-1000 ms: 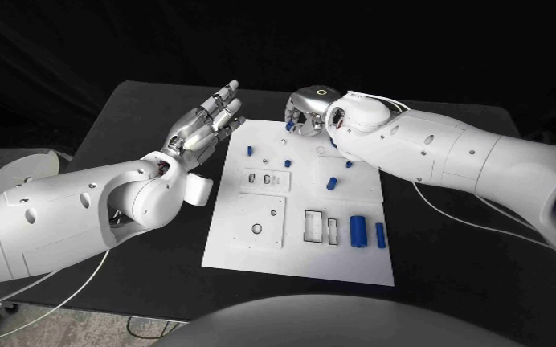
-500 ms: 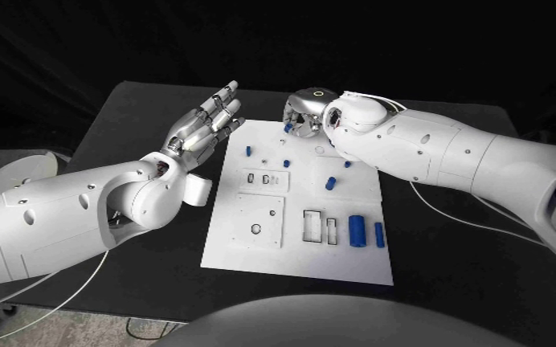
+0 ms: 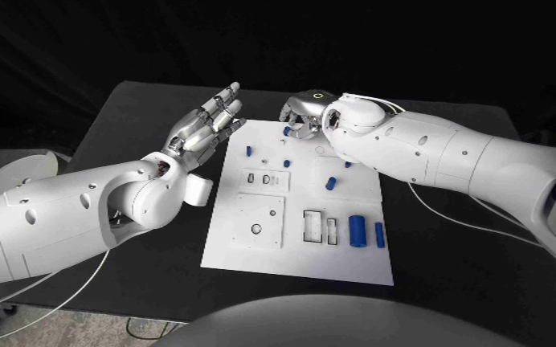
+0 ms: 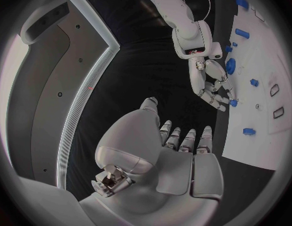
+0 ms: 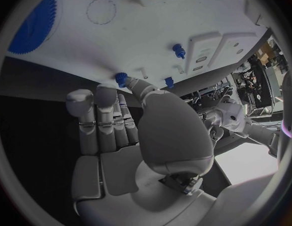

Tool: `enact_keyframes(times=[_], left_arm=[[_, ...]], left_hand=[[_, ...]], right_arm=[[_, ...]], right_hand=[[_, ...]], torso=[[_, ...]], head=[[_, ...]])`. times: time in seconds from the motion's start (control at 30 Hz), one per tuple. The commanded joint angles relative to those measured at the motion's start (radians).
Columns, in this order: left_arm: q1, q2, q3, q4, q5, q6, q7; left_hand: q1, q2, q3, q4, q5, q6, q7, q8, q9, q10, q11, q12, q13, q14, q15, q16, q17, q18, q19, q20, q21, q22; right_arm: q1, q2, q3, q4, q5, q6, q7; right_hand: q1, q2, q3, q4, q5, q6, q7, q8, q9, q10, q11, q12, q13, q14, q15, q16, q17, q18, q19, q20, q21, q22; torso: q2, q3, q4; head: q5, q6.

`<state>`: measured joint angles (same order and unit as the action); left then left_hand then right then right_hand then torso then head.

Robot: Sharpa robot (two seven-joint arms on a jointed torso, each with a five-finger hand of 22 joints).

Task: Assemble the parts on the task board

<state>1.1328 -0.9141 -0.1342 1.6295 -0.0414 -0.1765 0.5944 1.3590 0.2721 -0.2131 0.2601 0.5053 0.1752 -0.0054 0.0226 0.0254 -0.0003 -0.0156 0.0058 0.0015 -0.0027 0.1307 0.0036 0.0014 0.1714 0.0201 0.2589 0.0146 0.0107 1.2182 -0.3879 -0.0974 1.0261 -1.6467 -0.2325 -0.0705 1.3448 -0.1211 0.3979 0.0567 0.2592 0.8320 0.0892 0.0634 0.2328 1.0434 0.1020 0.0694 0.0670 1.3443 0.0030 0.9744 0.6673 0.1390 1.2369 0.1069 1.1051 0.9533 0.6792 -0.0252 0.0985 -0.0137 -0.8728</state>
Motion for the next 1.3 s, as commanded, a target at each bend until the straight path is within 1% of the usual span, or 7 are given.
enact_keyframes(times=[0.03, 0.47, 0.7, 0.73, 0.8, 0.9, 1.3], left_arm=[[0.0, 0.004, 0.0, -0.001, 0.003, 0.023, 0.005], [-0.001, -0.01, -0.002, -0.001, 0.003, 0.02, 0.007], [-0.001, -0.013, -0.003, 0.001, 0.003, 0.015, 0.006], [-0.001, -0.013, -0.003, 0.001, 0.003, 0.015, 0.006], [-0.001, -0.013, -0.003, 0.001, 0.003, 0.016, 0.006], [-0.001, -0.012, -0.004, -0.001, 0.003, 0.018, 0.004], [-0.003, 0.002, -0.005, -0.011, 0.003, 0.026, 0.003]], left_hand=[[0.01, 0.001, 0.007, 0.001, 0.005, 0.0, 0.008, 0.004, 0.001, 0.0, 0.007, -0.006, -0.002, 0.003, 0.007, -0.004, -0.001, 0.009, 0.001, 0.008, 0.003, 0.001], [0.011, 0.0, 0.008, -0.001, 0.006, 0.004, 0.011, 0.005, 0.002, 0.0, 0.01, -0.006, -0.002, 0.003, 0.009, -0.004, -0.001, 0.009, 0.002, 0.009, 0.004, 0.001], [0.012, 0.0, 0.008, -0.001, 0.006, 0.007, 0.012, 0.006, 0.002, 0.0, 0.011, -0.006, -0.002, 0.003, 0.009, -0.004, -0.001, 0.009, 0.003, 0.01, 0.004, 0.002], [0.012, 0.0, 0.008, -0.001, 0.006, 0.007, 0.012, 0.006, 0.002, 0.0, 0.011, -0.006, -0.002, 0.003, 0.009, -0.004, -0.001, 0.009, 0.003, 0.01, 0.004, 0.002], [0.012, 0.0, 0.008, -0.001, 0.006, 0.007, 0.012, 0.006, 0.002, 0.0, 0.011, -0.006, -0.002, 0.003, 0.009, -0.004, -0.001, 0.009, 0.003, 0.01, 0.004, 0.002], [0.012, -0.001, 0.008, -0.002, 0.007, 0.007, 0.012, 0.006, 0.002, 0.0, 0.011, -0.006, -0.002, 0.003, 0.009, -0.004, -0.001, 0.009, 0.003, 0.01, 0.004, 0.002], [0.014, 0.0, 0.01, -0.005, 0.009, 0.005, 0.014, 0.005, 0.002, 0.0, 0.016, -0.006, -0.002, 0.003, 0.014, -0.004, -0.001, 0.009, 0.003, 0.012, 0.004, 0.001]], right_arm=[[0.0, -0.004, 0.0, 0.001, 0.003, -0.016, -0.006], [0.058, -0.154, 0.0, 0.154, 0.033, -0.099, -0.03], [0.103, -0.324, -0.001, 0.321, 0.11, -0.037, -0.063], [0.104, -0.34, -0.002, 0.33, 0.114, -0.02, -0.068], [0.1, -0.368, -0.003, 0.343, 0.122, 0.009, -0.079], [0.09, -0.394, -0.004, 0.346, 0.129, 0.033, -0.091], [0.049, -0.403, -0.005, 0.321, 0.11, 0.056, -0.102]], right_hand=[[-0.007, 0.001, -0.003, -0.01, -0.006, -0.048, -0.008, -0.002, -0.017, -0.036, 0.005, -0.004, 0.0, -0.011, 0.0, -0.01, -0.013, 0.001, -0.012, 0.0, -0.012, -0.008], [0.006, 0.011, -0.018, -0.025, -0.006, -0.033, 0.049, 0.014, -0.035, -0.031, 0.004, 0.038, 0.015, -0.068, 0.005, -0.086, -0.114, 0.016, -0.066, 0.007, -0.083, -0.072], [0.021, 0.005, -0.051, -0.044, -0.028, 0.067, 0.028, 0.059, -0.018, 0.191, -0.07, 0.305, 0.178, -0.111, -0.033, -0.16, -0.156, 0.039, -0.161, -0.022, -0.219, -0.189], [0.014, -0.002, -0.074, -0.044, -0.047, 0.074, 0.022, 0.062, -0.016, 0.229, -0.078, 0.488, 0.351, -0.081, -0.038, -0.129, -0.126, 0.028, -0.124, -0.028, -0.175, -0.135], [-0.003, 0.009, -0.111, -0.031, -0.077, 0.074, 0.01, 0.057, -0.014, 0.332, -0.089, 1.136, 1.042, 0.071, -0.05, 0.225, 0.342, -0.006, -0.026, -0.038, -0.051, 0.009], [-0.061, 0.03, -0.153, 0.019, -0.1, 0.055, 0.009, 0.05, -0.003, 0.521, -0.092, 1.496, 1.495, 0.183, -0.05, 0.524, 0.777, -0.047, 0.087, -0.041, 0.134, 0.222], [-0.118, 0.042, -0.222, 0.061, -0.076, -0.018, 0.005, 0.01, -0.015, 0.527, -0.097, 1.501, 1.504, 0.227, -0.056, 0.596, 0.903, -0.071, 0.161, -0.048, 0.26, 0.372]], torso=[[0.0, 0.0, -0.0005], [0.0, -0.0018, -0.007], [-0.001, -0.0086, -0.0141], [0.0, -0.0086, -0.0142], [0.001, -0.0076, -0.0145], [-0.001, -0.0061, -0.0147], [-0.002, -0.0065, -0.013]], head=[[0.002, 0.0], [0.01, 0.0], [0.01, 0.0], [0.01, 0.0], [0.011, 0.0], [0.008, 0.0], [-0.001, 0.0]])
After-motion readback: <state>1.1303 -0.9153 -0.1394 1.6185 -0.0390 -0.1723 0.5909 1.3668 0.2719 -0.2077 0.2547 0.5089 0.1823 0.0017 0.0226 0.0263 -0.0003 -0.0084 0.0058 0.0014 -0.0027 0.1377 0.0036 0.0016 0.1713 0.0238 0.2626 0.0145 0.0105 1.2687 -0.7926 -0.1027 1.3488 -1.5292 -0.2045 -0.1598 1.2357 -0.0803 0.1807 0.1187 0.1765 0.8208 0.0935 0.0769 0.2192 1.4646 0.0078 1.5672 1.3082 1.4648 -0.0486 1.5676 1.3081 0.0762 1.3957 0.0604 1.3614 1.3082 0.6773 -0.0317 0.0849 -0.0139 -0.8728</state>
